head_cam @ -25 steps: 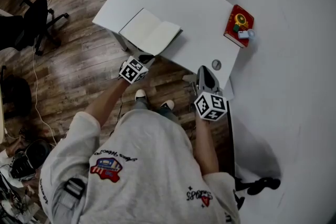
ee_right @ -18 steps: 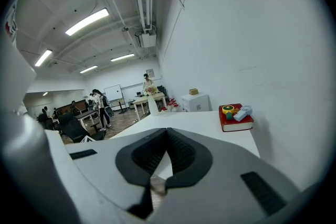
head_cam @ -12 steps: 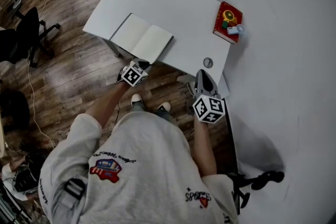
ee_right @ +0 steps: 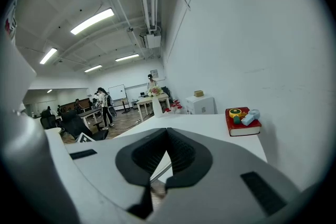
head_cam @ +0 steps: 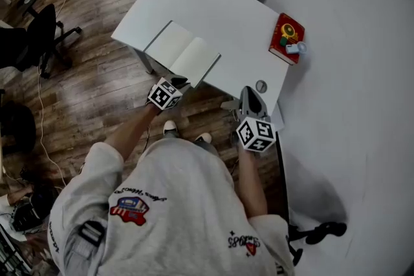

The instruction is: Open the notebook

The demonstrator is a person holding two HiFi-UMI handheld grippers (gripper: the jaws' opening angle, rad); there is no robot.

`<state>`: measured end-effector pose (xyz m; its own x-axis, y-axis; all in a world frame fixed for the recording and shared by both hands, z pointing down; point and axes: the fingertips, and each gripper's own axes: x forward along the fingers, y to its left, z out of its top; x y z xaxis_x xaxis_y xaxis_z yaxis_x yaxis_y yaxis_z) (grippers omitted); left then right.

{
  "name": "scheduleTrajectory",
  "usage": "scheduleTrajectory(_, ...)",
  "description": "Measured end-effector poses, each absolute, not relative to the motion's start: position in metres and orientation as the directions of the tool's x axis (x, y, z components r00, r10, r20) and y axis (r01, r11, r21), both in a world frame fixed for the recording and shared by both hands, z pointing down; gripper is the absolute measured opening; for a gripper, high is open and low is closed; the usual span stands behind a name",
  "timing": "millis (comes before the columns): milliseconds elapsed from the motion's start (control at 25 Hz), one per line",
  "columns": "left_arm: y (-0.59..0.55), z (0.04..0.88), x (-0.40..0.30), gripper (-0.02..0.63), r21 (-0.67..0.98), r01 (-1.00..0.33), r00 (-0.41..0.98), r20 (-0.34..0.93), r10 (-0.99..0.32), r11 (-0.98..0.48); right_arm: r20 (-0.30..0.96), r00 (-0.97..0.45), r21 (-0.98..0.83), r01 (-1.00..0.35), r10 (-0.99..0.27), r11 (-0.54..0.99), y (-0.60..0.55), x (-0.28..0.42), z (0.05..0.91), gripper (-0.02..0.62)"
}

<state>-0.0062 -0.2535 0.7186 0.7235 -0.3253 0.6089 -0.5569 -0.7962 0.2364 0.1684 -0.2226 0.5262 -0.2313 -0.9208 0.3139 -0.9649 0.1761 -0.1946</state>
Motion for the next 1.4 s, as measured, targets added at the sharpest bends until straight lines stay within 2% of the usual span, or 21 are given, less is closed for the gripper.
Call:
scheduleTrajectory(160,-0.27,0.69,-0.022,0.063,0.227,-0.587,0.735,0.552,-0.394,-0.777,0.307,-0.242,-0.18,-0.964,-0.92,0.194,-0.232,0.152,0.525,-0.005)
scheduleTrajectory(400,-0.297,0.64,-0.052,0.014,0.159,-0.651,0.707,0.483,-0.517,-0.742,0.284,-0.286,-0.164,-0.955,-0.915,0.248,-0.248,0.125,0.515,-0.006)
scheduleTrajectory(680,-0.314,0.601,-0.094,0.006,0.11,-0.716,0.66,0.429,-0.617,-0.689,0.261,-0.32,-0.156,-0.945,-0.911,0.287,-0.261,0.097,0.509,-0.008)
scheduleTrajectory(1400,-0.317,0.484,-0.146,0.005,0.065,-0.76,0.645,0.195,-0.739,-0.647,0.168,-0.375,-0.117,-0.926,-0.912,0.359,-0.277,0.047,0.481,-0.008)
